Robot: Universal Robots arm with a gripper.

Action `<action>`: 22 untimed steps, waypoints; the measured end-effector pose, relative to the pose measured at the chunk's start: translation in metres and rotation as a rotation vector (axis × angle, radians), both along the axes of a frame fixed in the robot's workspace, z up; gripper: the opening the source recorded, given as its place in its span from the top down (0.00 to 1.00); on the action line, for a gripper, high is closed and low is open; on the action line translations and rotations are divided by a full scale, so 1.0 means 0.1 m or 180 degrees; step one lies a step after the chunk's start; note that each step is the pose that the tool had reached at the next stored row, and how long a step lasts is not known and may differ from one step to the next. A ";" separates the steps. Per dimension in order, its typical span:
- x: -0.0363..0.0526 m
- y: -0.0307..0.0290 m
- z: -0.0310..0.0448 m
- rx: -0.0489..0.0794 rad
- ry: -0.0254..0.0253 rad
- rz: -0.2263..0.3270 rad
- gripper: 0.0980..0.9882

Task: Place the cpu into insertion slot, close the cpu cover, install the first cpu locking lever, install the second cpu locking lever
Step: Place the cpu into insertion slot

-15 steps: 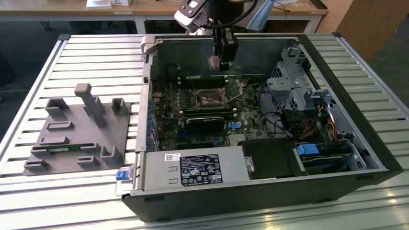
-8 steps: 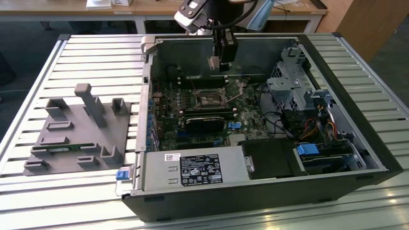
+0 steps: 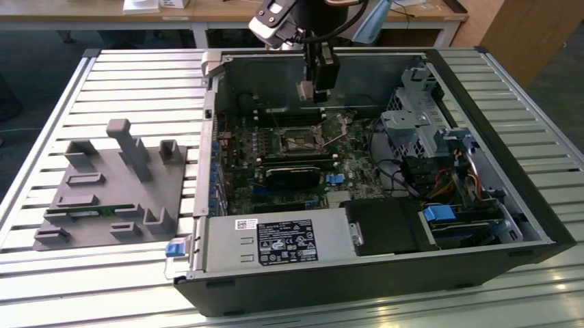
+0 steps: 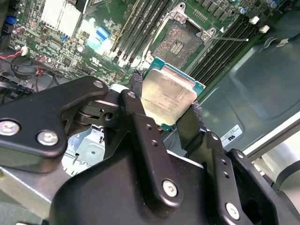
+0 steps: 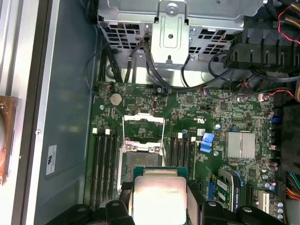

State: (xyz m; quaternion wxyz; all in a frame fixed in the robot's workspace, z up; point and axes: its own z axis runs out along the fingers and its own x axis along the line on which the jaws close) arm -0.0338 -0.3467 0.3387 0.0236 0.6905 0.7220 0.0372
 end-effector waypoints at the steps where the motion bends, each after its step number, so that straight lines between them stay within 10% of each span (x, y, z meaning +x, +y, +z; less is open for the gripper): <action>1: 0.000 0.000 -0.003 0.0000 0.0000 0.0000 0.50; 22: -0.002 0.000 -0.135 -0.0001 0.0001 0.0000 0.50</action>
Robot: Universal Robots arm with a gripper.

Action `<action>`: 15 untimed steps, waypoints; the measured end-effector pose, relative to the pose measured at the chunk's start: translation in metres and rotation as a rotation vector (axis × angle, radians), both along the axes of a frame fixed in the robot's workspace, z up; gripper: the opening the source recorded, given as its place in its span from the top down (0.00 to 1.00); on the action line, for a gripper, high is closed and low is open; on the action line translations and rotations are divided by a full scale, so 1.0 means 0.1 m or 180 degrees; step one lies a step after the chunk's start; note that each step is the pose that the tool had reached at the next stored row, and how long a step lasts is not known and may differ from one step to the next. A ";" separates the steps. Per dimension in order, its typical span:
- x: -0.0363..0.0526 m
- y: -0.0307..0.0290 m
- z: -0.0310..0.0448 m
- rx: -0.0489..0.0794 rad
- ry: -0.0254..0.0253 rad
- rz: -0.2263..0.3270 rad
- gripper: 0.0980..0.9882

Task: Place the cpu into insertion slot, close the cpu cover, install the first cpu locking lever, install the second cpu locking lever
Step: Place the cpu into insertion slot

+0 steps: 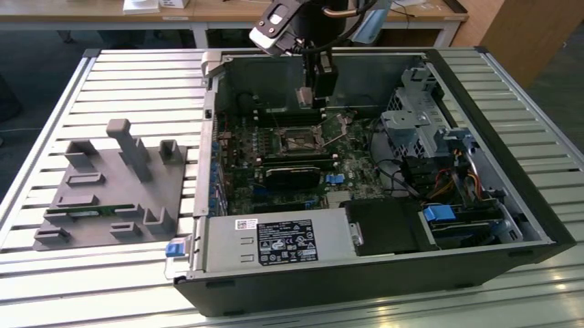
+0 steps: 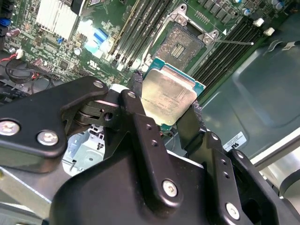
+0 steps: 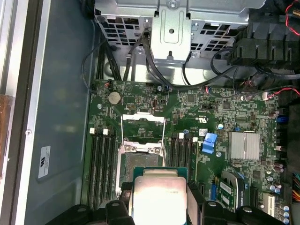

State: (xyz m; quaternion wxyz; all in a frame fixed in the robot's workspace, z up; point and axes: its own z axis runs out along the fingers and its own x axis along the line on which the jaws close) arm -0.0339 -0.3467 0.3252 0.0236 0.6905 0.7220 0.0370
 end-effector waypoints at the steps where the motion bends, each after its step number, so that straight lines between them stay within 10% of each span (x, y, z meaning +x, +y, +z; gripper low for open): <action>1: 0.000 0.000 -0.014 0.0000 0.0000 0.0000 0.50; 15: -0.001 0.000 -0.149 0.0000 0.0001 0.0000 0.50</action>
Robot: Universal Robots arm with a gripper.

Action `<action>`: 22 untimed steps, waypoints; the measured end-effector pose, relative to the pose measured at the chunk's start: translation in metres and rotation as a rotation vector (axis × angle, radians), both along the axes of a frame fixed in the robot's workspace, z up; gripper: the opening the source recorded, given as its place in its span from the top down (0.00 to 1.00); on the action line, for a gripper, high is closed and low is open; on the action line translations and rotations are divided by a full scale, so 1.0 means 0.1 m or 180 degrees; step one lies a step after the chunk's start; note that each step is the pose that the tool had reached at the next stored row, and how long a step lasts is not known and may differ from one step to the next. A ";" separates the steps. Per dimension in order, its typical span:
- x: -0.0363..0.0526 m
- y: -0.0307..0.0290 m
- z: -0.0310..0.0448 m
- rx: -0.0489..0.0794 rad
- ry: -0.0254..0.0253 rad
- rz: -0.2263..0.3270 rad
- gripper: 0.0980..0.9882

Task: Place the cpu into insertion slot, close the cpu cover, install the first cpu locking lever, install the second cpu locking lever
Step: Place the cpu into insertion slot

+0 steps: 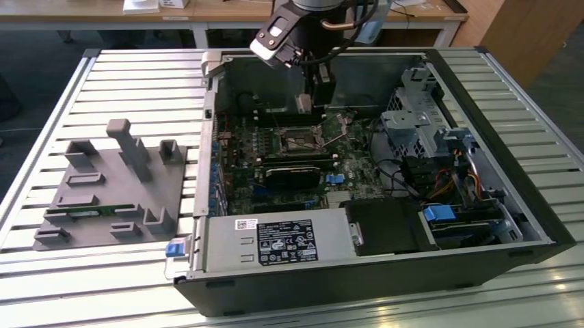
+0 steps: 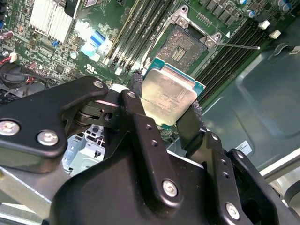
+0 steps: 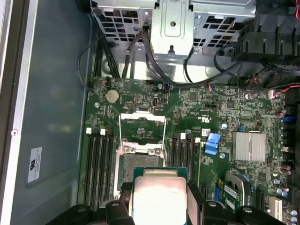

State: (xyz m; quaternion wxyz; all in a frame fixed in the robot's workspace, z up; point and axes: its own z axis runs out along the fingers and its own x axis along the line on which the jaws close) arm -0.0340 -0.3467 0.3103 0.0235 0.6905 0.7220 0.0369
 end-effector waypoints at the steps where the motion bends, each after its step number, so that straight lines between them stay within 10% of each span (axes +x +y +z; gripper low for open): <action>1: 0.000 0.000 -0.007 0.0000 0.0000 0.0000 0.50; 22: 0.000 -0.001 -0.137 -0.0001 0.0014 0.0000 0.50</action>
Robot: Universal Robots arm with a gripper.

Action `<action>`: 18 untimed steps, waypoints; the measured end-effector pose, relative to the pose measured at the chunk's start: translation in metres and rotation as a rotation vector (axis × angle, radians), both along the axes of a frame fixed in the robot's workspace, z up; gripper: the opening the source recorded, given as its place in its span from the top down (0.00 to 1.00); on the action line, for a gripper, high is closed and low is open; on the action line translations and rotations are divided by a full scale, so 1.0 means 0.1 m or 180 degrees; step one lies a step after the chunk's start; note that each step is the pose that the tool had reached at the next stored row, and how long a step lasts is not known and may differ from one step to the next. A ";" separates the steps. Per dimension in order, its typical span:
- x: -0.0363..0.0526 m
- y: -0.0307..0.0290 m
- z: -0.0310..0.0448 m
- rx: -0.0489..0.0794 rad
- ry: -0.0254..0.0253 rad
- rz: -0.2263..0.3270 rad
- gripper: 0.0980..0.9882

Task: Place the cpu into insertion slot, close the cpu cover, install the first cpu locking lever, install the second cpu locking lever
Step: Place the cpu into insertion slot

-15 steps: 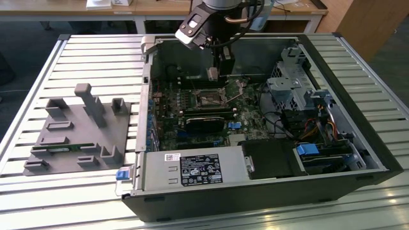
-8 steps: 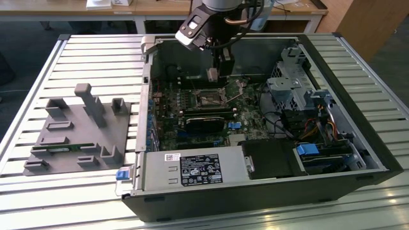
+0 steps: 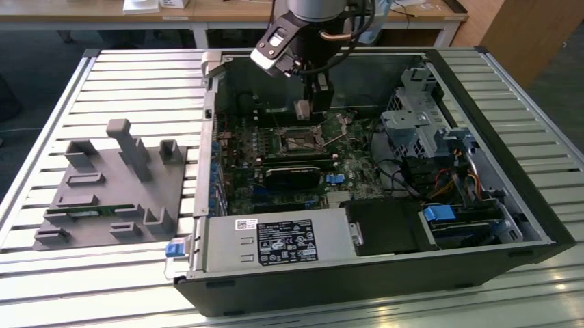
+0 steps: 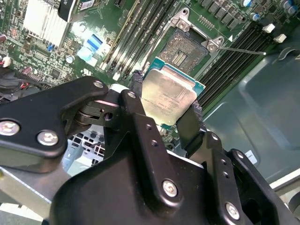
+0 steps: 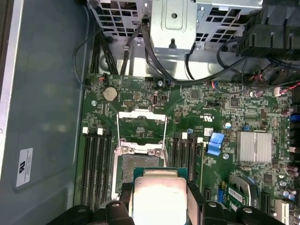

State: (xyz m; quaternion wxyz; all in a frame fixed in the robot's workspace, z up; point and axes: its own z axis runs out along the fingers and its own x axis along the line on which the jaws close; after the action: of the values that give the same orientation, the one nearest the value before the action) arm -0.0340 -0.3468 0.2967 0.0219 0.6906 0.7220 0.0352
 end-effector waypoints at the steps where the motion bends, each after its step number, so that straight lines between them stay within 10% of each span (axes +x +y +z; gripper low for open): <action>1: 0.000 0.000 -0.010 0.0000 0.0000 0.0000 0.50; 18: -0.002 0.009 -0.233 0.0002 0.0000 -0.0022 0.50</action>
State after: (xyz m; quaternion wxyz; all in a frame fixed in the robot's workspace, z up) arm -0.0342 -0.3459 0.2734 0.0218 0.6931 0.7197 0.0354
